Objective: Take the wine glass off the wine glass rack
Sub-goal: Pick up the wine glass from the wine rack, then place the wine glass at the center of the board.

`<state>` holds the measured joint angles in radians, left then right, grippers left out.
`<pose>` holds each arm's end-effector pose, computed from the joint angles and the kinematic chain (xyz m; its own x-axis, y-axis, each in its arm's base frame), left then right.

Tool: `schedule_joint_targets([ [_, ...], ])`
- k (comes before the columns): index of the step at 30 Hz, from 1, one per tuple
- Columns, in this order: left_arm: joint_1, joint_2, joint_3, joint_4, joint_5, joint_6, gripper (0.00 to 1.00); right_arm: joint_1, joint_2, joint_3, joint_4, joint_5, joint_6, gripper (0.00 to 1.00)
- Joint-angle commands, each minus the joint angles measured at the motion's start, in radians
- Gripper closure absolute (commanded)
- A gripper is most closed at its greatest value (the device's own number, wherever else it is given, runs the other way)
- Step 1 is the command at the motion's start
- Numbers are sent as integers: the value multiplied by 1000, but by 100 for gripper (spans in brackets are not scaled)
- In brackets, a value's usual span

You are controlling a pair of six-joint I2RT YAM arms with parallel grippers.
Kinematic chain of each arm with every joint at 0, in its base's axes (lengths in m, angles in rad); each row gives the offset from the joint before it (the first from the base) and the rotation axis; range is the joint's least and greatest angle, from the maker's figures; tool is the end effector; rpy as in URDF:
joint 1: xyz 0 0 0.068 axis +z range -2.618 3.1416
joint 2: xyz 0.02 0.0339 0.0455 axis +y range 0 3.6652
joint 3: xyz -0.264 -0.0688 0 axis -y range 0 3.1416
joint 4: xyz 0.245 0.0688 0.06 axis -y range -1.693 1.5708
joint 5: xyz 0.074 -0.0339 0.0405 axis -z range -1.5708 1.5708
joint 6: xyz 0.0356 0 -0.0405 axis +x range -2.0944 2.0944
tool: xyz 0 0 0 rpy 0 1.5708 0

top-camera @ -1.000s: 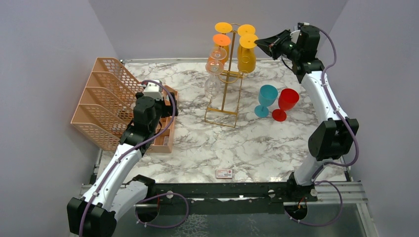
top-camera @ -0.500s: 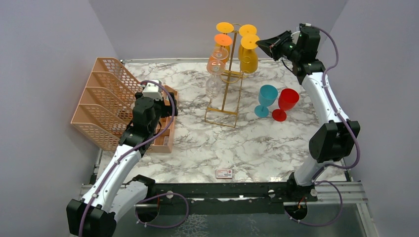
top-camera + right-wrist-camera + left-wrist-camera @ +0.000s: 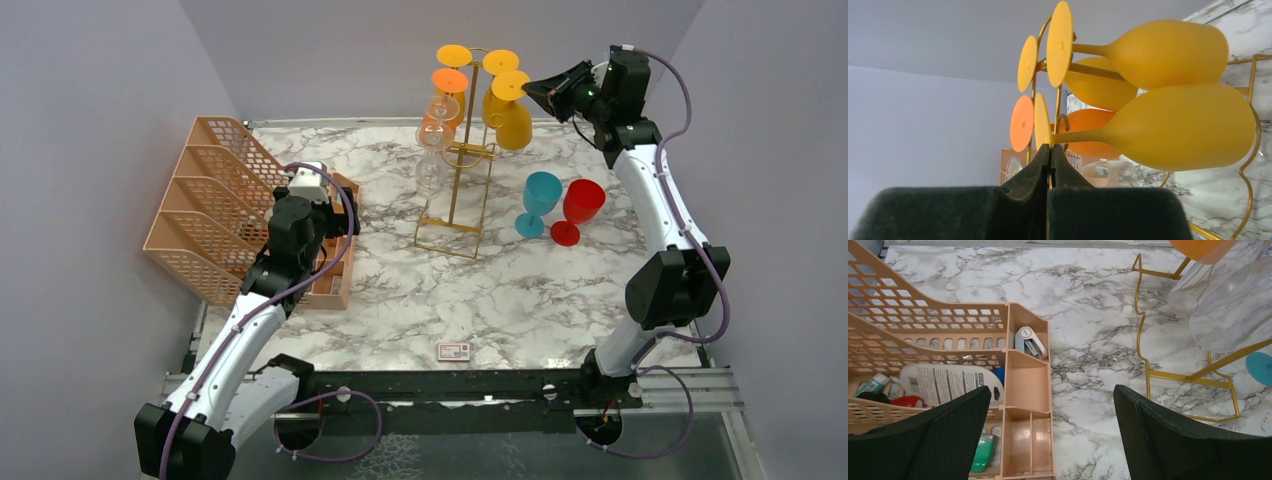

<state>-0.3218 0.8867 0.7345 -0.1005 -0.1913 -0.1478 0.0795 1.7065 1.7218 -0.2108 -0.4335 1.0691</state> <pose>0.2013 -0.0600 0.3130 -0.2546 -0.0675 -0.9647 0.0994 0.9904 -0.0956 0.4016 0.0470 0.4182 -0.5164 0.7570 -0.4002 -0.0624 0.4328 0.8993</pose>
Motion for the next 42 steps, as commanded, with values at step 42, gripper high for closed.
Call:
schedule_joint_targets([
  [42, 4, 6, -1, 5, 86, 9, 1, 2, -792, -634, -112, -458, -380, 99],
])
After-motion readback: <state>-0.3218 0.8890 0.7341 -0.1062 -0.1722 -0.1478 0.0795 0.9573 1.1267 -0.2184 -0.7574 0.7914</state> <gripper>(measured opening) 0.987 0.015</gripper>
